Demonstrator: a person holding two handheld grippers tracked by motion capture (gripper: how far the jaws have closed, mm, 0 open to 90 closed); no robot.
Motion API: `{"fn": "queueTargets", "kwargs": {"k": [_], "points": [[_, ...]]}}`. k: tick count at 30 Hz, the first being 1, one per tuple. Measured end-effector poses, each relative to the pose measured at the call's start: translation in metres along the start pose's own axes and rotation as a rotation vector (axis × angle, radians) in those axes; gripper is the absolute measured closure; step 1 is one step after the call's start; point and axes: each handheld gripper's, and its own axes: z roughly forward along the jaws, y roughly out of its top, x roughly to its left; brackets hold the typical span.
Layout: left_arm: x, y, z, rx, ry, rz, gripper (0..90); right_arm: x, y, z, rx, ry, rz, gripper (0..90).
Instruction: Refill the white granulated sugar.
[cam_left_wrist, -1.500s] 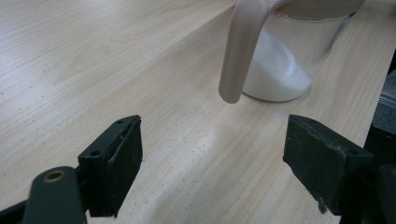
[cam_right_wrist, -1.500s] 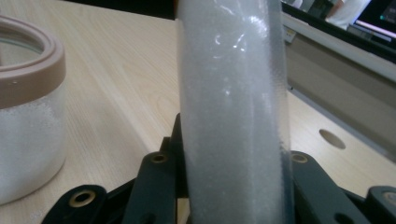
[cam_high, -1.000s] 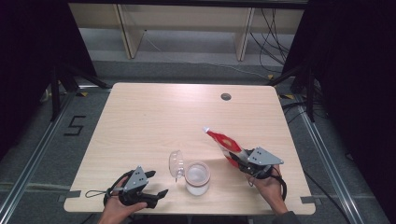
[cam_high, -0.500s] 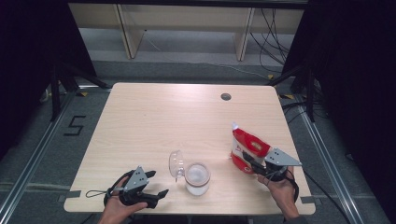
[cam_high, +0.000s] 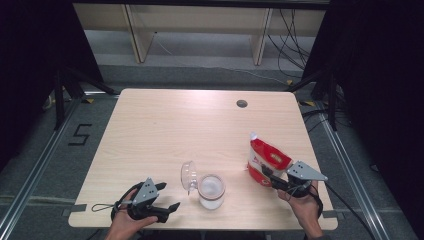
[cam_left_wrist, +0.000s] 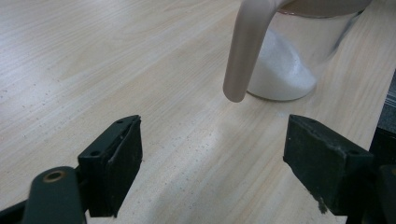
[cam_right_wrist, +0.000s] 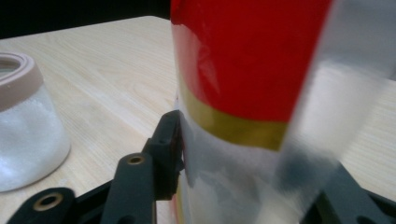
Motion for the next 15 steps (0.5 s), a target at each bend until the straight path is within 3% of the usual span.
{"fn": "queueTargets", "kwargs": {"k": [7, 9, 10, 11, 15], "points": [[-0.001, 0.001, 0.0, 0.0, -0.001, -0.002, 19.2, 0.005, -0.001, -0.01, 0.002, -0.04, 0.056, 41.2], [-0.002, 0.001, 0.0, -0.007, -0.006, -0.015, 19.3, 0.004, -0.001, -0.01, -0.008, -0.041, 0.039, 40.7], [-0.001, 0.001, -0.001, -0.001, -0.002, -0.003, 19.3, 0.007, -0.001, -0.012, 0.005, -0.05, 0.069, 40.2], [-0.001, 0.001, -0.001, -0.003, -0.004, -0.008, 19.3, 0.004, 0.0, -0.013, -0.02, -0.038, 0.032, 40.0], [0.0, 0.001, -0.001, 0.005, 0.001, -0.003, 19.3, 0.008, 0.0, -0.017, -0.004, -0.053, 0.053, 38.3]]}}
